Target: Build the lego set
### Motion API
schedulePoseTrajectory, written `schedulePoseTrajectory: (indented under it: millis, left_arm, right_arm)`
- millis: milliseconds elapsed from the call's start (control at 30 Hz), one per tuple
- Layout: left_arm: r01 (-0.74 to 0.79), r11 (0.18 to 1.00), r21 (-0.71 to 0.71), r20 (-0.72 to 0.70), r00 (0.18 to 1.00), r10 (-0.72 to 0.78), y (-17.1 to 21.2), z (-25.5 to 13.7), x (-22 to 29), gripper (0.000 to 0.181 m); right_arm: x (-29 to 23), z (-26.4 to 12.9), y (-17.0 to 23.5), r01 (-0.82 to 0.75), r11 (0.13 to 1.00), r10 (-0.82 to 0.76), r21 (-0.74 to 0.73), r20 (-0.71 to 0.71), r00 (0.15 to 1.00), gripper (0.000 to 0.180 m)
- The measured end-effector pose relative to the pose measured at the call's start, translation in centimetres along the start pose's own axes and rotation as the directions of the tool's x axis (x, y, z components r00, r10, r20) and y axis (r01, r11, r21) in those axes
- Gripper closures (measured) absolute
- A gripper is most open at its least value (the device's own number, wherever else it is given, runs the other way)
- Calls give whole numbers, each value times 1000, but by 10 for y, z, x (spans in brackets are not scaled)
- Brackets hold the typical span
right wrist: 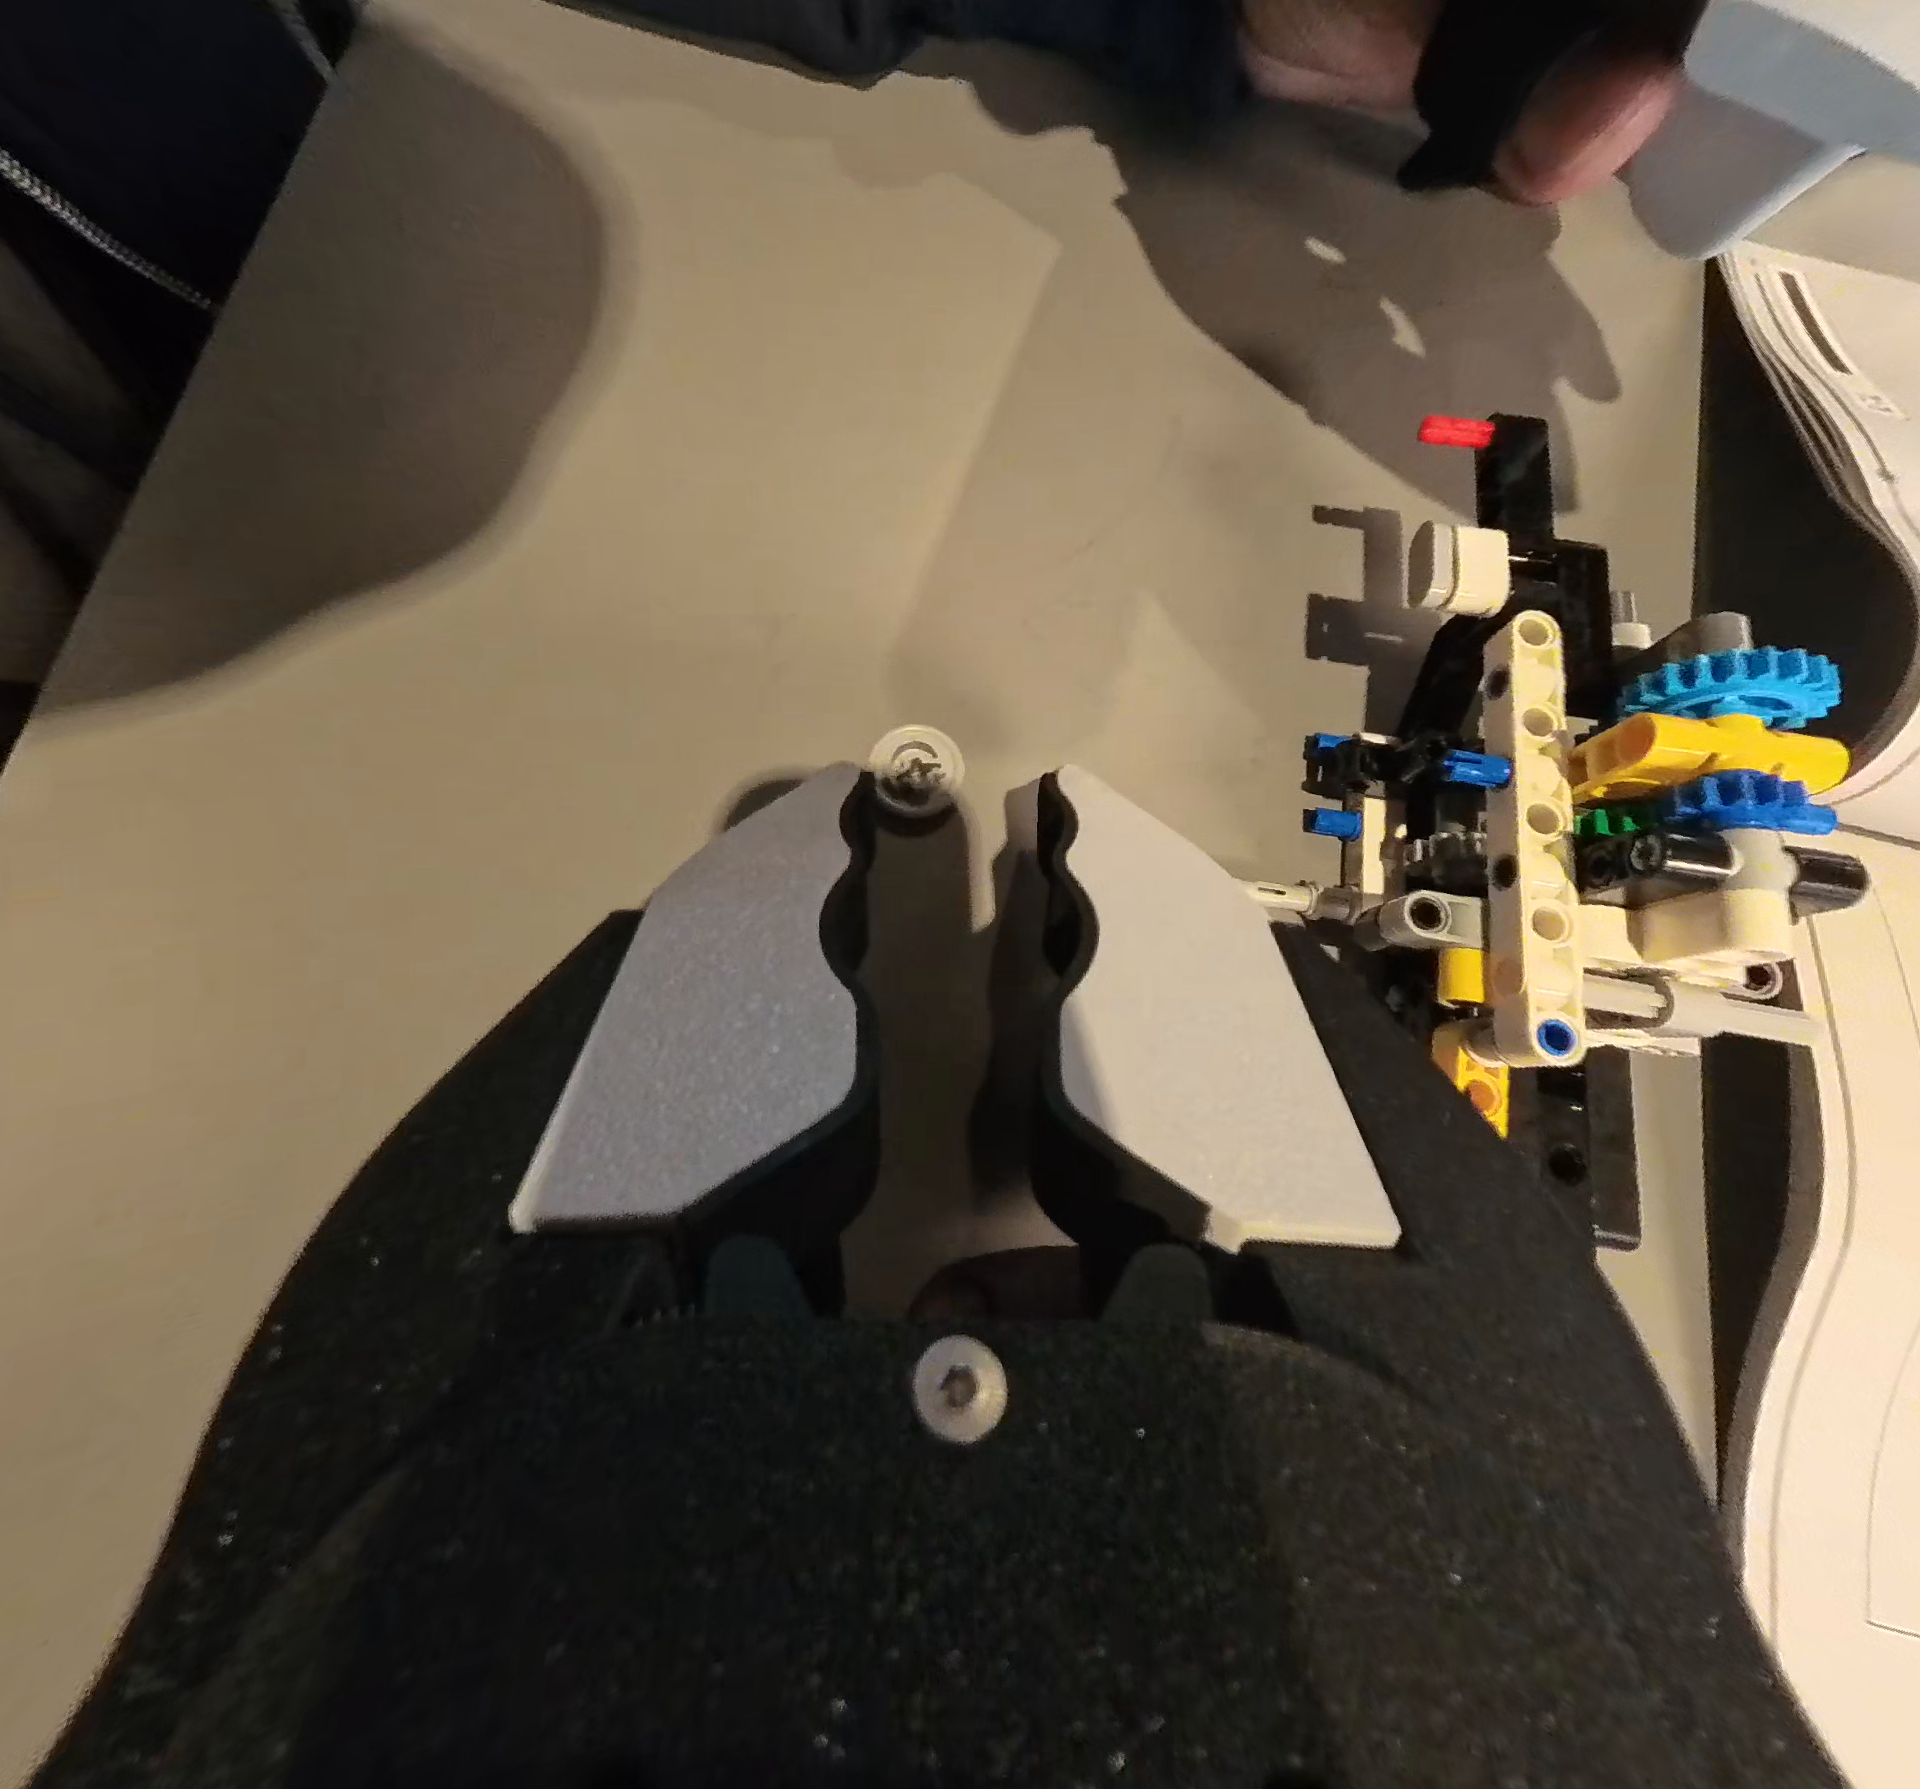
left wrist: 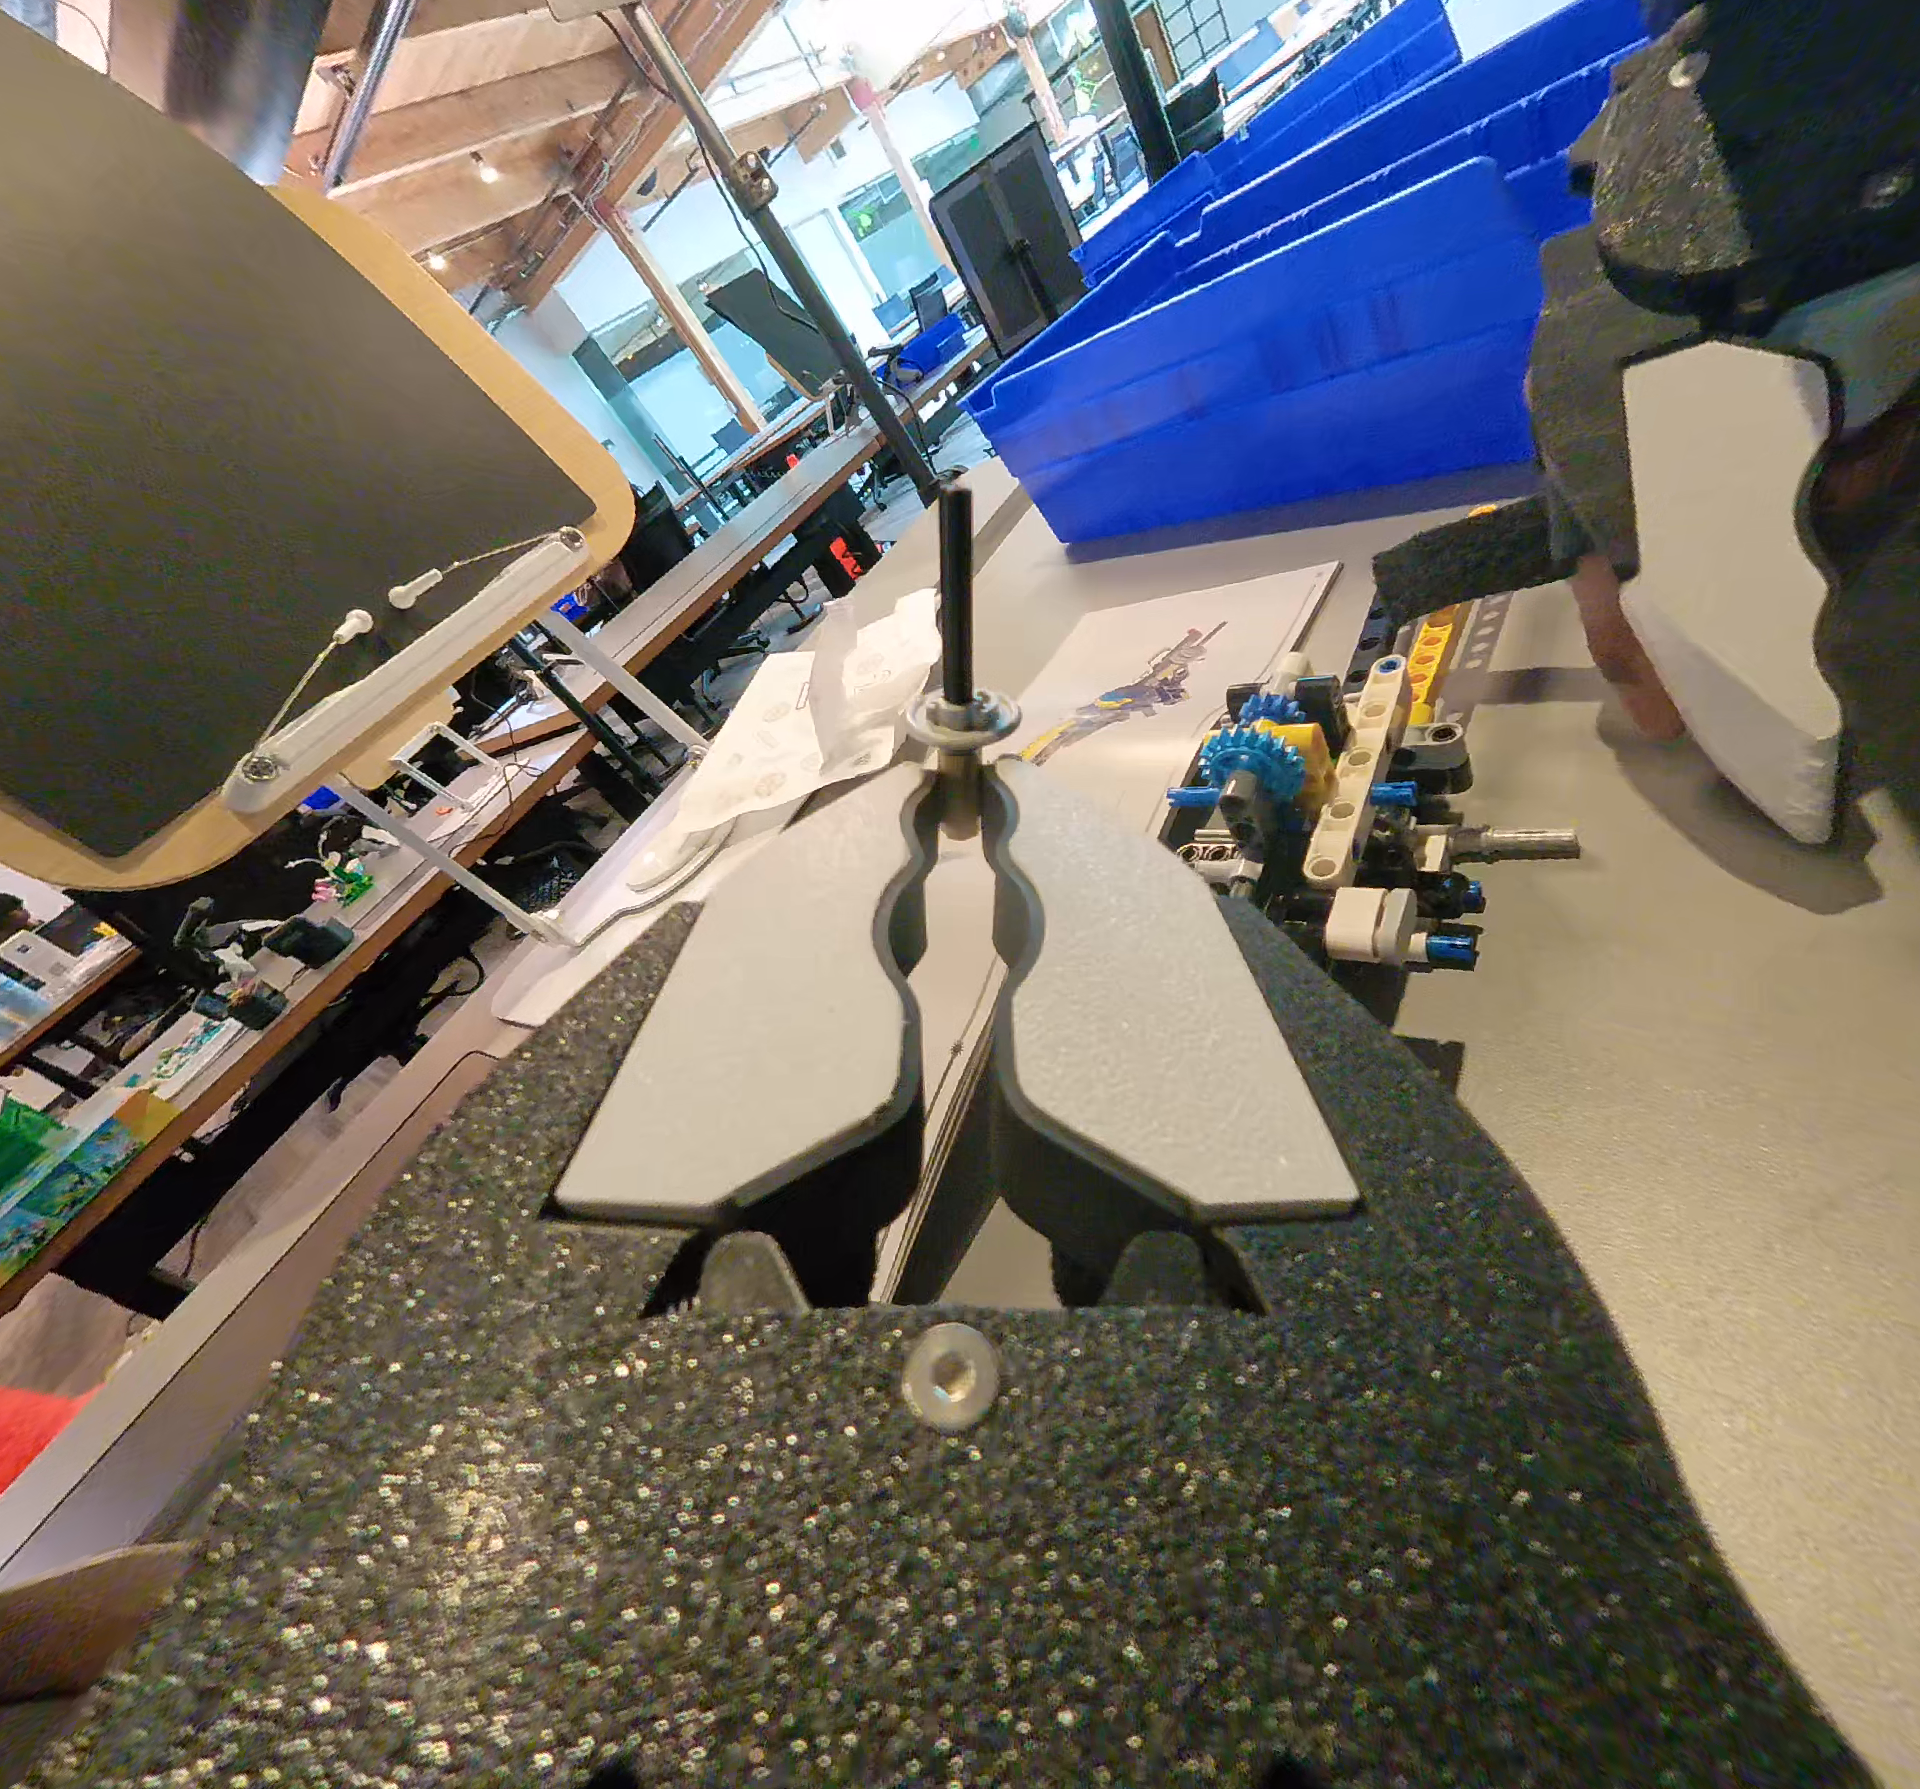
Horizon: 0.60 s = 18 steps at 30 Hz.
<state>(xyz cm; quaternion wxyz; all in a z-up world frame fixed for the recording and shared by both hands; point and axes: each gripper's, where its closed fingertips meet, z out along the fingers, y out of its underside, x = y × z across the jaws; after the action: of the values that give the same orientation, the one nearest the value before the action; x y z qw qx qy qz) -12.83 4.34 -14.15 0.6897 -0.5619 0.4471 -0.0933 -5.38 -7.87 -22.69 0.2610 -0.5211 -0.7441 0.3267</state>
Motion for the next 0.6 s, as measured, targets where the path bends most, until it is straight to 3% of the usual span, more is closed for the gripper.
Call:
schedulePoseTrajectory:
  millis: [200,600]
  left_arm:
    - [-2,1000,-5,-9,1000,2,1,1,2,173]
    - [-4,1000,0,-34,999,4,-2,3,8,173]
  right_arm:
    - [-1,-2,-1,-3,1000,2,17,46,999,148]
    - [-5,7,3,140,989,-136,-44,84,987,148]
